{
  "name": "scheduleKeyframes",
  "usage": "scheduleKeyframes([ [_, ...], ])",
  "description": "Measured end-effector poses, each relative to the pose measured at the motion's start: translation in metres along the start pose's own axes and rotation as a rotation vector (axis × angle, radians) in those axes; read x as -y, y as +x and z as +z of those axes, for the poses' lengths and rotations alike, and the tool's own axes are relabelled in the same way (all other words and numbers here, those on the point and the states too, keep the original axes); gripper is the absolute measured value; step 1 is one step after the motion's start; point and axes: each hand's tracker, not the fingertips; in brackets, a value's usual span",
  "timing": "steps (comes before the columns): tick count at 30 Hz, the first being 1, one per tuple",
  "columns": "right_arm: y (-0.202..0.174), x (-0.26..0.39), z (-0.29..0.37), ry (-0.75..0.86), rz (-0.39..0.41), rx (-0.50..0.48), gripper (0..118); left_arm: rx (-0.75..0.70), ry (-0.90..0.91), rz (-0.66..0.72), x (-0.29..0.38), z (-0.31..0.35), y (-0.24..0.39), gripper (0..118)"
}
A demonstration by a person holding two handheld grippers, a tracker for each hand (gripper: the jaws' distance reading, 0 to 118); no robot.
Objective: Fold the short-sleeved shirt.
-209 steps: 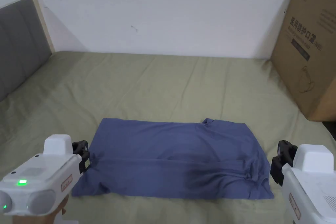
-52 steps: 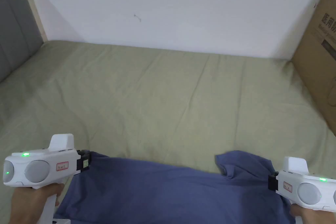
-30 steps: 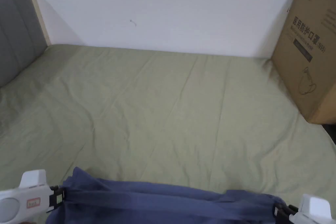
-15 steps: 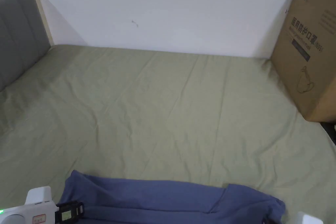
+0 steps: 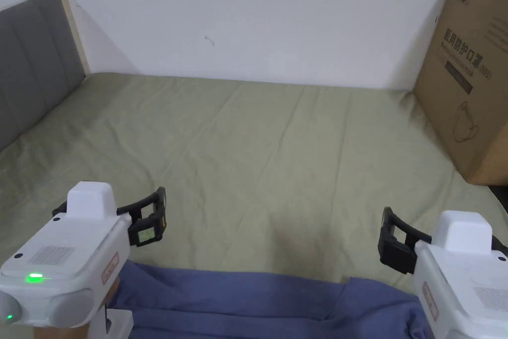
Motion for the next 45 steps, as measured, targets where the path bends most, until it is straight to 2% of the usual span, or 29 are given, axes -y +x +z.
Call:
scheduleKeyframes([
  [1, -0.004, -0.002, 0.001, 0.021, 0.006, 0.003, 54, -0.001, 0.011, -0.013, -0.002, 0.002, 0.005, 52],
  [2, -0.007, -0.004, 0.002, 0.031, 0.003, 0.005, 34, 0.004, 0.009, -0.008, -0.003, 0.004, 0.008, 26],
  [3, -0.010, -0.005, 0.004, 0.042, 0.004, 0.007, 0, 0.017, 0.019, -0.005, -0.004, 0.005, 0.009, 0],
  [5, -0.015, -0.006, 0.005, 0.070, 0.014, 0.040, 0, 0.056, 0.035, 0.004, -0.002, 0.005, 0.010, 0],
  [9, -0.017, -0.008, 0.004, 0.081, 0.010, 0.022, 0, 0.064, -0.014, -0.014, 0.007, -0.002, 0.005, 0],
  [14, -0.015, -0.009, -0.004, 0.066, 0.009, 0.002, 0, 0.140, -0.207, 0.037, 0.020, -0.029, -0.030, 0],
  [20, -0.013, -0.003, -0.014, 0.030, 0.004, -0.002, 0, 0.254, -0.555, 0.382, 0.065, -0.073, -0.108, 0],
  [25, -0.012, 0.005, -0.025, -0.006, 0.013, 0.005, 0, 0.278, -0.745, 0.465, 0.105, -0.093, -0.153, 0],
  [26, -0.013, 0.006, -0.027, -0.014, 0.013, 0.006, 0, 0.282, -0.761, 0.478, 0.113, -0.095, -0.158, 4],
  [28, -0.013, 0.008, -0.031, -0.029, 0.014, 0.006, 0, 0.323, -0.806, 0.536, 0.124, -0.096, -0.165, 23],
  [29, -0.013, 0.009, -0.033, -0.037, 0.016, 0.006, 0, 0.328, -0.826, 0.563, 0.130, -0.098, -0.168, 41],
  [30, -0.013, 0.010, -0.035, -0.042, 0.018, 0.006, 0, 0.313, -0.842, 0.572, 0.135, -0.100, -0.170, 67],
  [31, -0.014, 0.012, -0.037, -0.048, 0.020, 0.007, 0, 0.306, -0.841, 0.557, 0.136, -0.101, -0.168, 79],
  [32, -0.014, 0.013, -0.039, -0.056, 0.023, 0.008, 0, 0.319, -0.846, 0.542, 0.140, -0.101, -0.168, 88],
  [33, -0.014, 0.014, -0.041, -0.063, 0.026, 0.007, 0, 0.329, -0.852, 0.531, 0.143, -0.103, -0.166, 90],
  [38, -0.015, 0.019, -0.047, -0.088, 0.027, 0.007, 0, 0.362, -0.953, 0.511, 0.160, -0.116, -0.156, 89],
  [41, -0.014, 0.021, -0.047, -0.098, 0.029, 0.009, 0, 0.368, -0.940, 0.475, 0.160, -0.120, -0.151, 83],
  [43, -0.012, 0.022, -0.047, -0.103, 0.024, 0.011, 0, 0.369, -0.933, 0.449, 0.160, -0.124, -0.152, 68],
  [45, -0.010, 0.024, -0.047, -0.108, 0.013, 0.015, 0, 0.357, -0.936, 0.428, 0.158, -0.125, -0.151, 39],
])
